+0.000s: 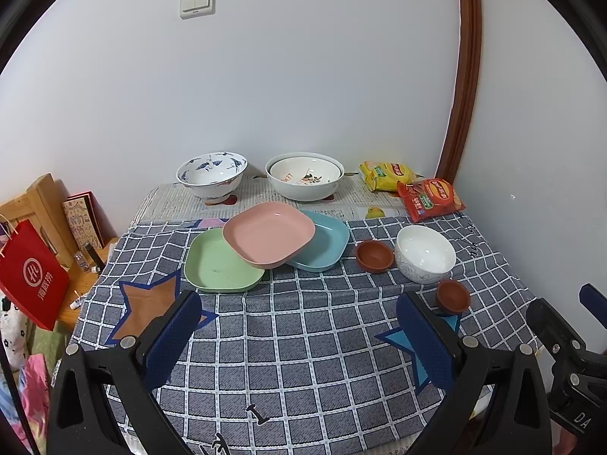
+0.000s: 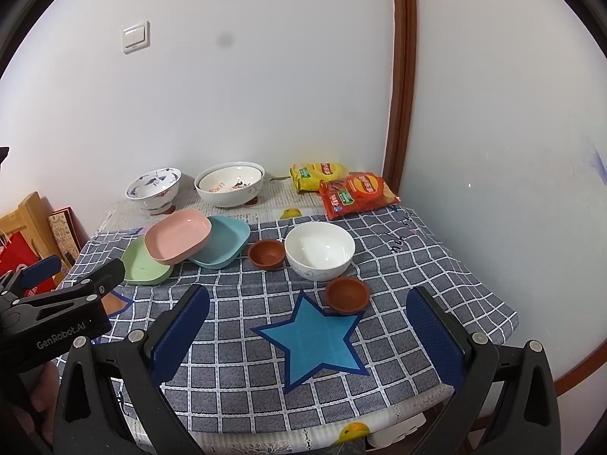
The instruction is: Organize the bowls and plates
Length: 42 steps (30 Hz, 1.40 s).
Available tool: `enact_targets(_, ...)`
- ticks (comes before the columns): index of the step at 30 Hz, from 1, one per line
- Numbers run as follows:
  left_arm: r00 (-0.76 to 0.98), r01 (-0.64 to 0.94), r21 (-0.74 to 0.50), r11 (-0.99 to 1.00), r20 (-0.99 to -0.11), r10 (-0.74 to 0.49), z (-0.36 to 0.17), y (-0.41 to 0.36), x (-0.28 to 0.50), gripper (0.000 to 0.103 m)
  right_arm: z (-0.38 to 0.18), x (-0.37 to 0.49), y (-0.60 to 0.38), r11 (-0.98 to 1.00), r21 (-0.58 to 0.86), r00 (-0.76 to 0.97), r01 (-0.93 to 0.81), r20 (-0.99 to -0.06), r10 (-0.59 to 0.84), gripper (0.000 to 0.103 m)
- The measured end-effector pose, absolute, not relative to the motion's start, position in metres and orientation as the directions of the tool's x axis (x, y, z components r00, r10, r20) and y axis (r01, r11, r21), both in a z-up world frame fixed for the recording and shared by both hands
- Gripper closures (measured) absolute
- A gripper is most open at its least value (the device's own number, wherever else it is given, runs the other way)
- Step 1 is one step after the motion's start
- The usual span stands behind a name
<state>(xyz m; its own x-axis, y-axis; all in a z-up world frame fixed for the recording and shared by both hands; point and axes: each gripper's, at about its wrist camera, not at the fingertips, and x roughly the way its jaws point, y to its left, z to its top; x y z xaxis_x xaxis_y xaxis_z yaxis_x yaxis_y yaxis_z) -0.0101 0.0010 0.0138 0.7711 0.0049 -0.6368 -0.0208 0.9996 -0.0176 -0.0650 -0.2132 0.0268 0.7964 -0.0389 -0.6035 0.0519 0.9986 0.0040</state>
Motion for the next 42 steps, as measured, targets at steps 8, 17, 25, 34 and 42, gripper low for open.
enact_targets(8,0.777,-0.019,-0.025,0.999,-0.629,-0.001,0.015,0.004,-0.012,0.0,0.027,-0.067,-0.211,0.999,0.002,0.805,0.046,-0.592,-0.036,0.001)
enact_targets(17,0.779,0.0,-0.046,0.999,-0.626,-0.029,0.011,0.006,-0.01,0.0,0.022,-0.066,-0.208,0.999,-0.023,0.814,0.043,-0.578,-0.048,0.001)
enact_targets(25,0.768,-0.007,-0.053,0.999,-0.64,-0.029,-0.001,0.01,0.003,0.0,0.005,-0.05,-0.203,0.999,-0.021,0.792,0.035,-0.609,-0.04,0.001)
enact_targets(34,0.731,-0.009,-0.058,0.998,-0.682,-0.033,-0.026,0.021,0.033,0.006,-0.014,-0.019,-0.204,0.999,0.054,0.76,-0.001,-0.649,0.036,0.003)
enact_targets(42,0.705,0.005,-0.069,0.998,-0.708,-0.052,-0.036,0.029,0.064,0.007,-0.02,0.011,-0.205,0.997,0.075,0.747,-0.015,-0.662,0.061,0.009)
